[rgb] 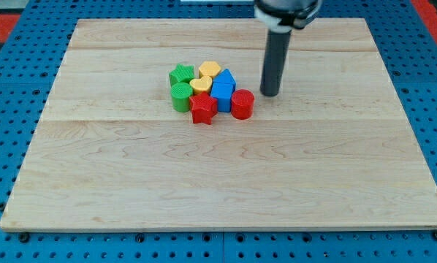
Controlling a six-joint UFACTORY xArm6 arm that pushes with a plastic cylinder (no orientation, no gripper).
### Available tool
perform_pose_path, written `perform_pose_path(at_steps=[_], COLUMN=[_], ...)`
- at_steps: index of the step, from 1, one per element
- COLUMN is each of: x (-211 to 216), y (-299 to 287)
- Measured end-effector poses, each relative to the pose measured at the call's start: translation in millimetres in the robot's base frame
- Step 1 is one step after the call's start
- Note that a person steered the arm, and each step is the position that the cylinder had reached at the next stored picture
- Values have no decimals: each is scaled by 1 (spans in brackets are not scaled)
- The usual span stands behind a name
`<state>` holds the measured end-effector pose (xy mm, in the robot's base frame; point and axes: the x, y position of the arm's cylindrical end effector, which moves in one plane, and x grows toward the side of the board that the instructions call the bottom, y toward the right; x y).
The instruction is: Separate the red blocks from each other
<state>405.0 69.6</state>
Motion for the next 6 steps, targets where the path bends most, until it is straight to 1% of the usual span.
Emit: perform_pose_path(at_steps=[2,3,4,6], x=[79,81,46,19], y=[-29,-69,-71,-60])
